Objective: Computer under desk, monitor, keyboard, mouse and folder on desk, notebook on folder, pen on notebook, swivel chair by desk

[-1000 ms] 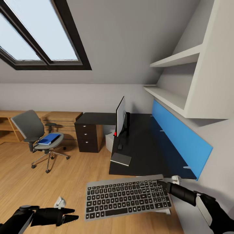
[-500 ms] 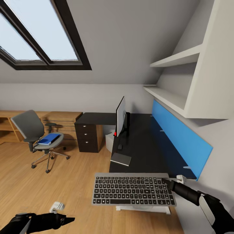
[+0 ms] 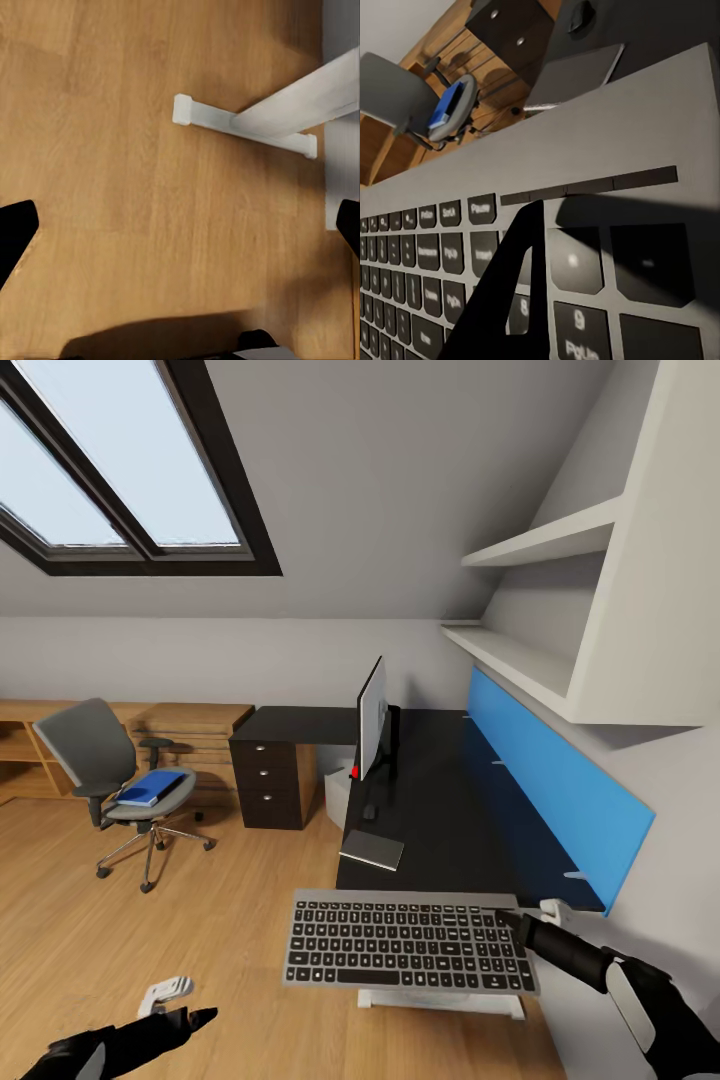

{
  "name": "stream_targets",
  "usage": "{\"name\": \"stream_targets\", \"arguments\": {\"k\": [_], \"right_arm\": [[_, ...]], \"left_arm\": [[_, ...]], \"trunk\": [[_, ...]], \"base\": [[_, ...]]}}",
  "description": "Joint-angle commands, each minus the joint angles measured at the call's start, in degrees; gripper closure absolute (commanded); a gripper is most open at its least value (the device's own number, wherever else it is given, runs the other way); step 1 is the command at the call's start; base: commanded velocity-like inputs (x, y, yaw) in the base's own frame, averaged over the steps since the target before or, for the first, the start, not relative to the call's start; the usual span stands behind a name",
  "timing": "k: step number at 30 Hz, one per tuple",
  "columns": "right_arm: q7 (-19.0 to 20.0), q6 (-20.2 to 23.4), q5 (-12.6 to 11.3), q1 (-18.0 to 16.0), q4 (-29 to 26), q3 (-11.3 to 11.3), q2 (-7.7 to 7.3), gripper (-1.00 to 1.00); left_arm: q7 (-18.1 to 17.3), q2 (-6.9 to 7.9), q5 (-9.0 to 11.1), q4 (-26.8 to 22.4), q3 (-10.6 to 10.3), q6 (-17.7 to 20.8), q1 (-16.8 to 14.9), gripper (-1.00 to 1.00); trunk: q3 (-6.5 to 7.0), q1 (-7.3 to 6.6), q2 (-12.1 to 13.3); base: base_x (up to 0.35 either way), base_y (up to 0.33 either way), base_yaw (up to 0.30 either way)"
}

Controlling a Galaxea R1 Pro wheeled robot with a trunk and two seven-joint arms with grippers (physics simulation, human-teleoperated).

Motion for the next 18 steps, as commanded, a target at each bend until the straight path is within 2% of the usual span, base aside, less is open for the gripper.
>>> {"name": "stream_targets", "arguments": {"k": [1,6,11,18], "right_arm": [[0.2,0.5,-0.4,0.0,0.0,-0.1,0.28,1.00],[0.0,0.4,-0.3,0.0,0.0,-0.1,1.67,1.00],[0.0,0.4,-0.4,0.0,0.0,-0.2,2.04,1.00],[0.0,0.5,-0.5,0.0,0.0,-0.2,2.43,1.00]], "left_arm": [[0.7,-0.20,0.5,0.1,0.4,0.3,0.0,-1.00],[3.3,-0.99,0.8,2.8,0.8,-1.9,0.0,-1.00],[4.1,-1.81,0.9,5.8,0.9,-5.4,0.0,-1.00],[4.3,-2.46,0.9,7.7,1.0,-6.9,0.0,-1.00]], "trunk": [[-0.02,0.02,0.0],[-0.02,0.02,0.0],[-0.02,0.02,0.0],[-0.02,0.02,0.0]], "base": [[0.000,0.000,0.000],[0.000,0.000,0.000],[0.000,0.000,0.000],[0.000,0.000,0.000]]}}
